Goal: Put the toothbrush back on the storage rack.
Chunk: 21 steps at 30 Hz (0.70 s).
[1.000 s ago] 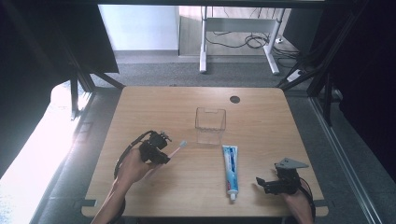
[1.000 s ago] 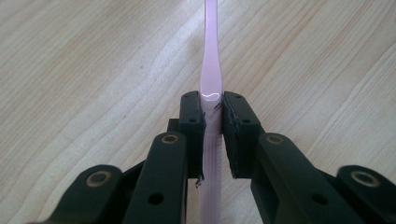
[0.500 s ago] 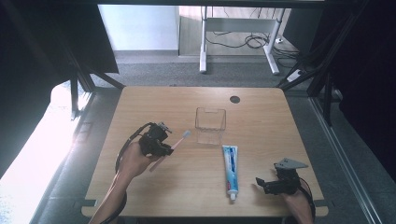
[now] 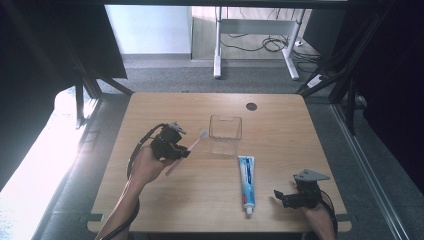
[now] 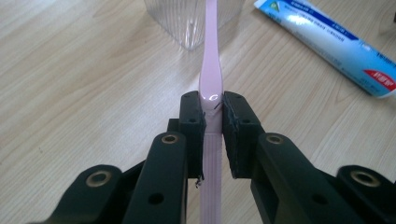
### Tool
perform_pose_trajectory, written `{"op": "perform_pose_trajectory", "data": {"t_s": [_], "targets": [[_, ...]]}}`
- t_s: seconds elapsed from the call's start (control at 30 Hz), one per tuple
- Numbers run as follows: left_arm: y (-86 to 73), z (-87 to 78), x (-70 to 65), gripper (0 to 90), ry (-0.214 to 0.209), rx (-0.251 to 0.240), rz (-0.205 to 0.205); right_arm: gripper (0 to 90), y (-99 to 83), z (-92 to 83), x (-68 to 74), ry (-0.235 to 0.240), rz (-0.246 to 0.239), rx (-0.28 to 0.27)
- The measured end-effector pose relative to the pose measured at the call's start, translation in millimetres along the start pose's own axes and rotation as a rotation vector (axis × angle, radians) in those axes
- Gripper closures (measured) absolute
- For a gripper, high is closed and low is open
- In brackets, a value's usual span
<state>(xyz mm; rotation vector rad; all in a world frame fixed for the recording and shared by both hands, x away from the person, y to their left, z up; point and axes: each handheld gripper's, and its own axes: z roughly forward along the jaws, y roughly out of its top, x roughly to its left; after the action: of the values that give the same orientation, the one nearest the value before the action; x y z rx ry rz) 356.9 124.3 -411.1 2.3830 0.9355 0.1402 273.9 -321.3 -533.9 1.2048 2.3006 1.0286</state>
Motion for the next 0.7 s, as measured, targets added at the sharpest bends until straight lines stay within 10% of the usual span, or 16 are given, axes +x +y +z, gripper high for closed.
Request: {"op": "perform_pose_trajectory", "data": {"t_s": [0.7], "targets": [[35.7, -5.2, -1.9, 78.8, 0.012, -0.102, 0.028, 0.0, 0.2, -0.2, 0.2, -0.001, -0.005, -0.005]]}}
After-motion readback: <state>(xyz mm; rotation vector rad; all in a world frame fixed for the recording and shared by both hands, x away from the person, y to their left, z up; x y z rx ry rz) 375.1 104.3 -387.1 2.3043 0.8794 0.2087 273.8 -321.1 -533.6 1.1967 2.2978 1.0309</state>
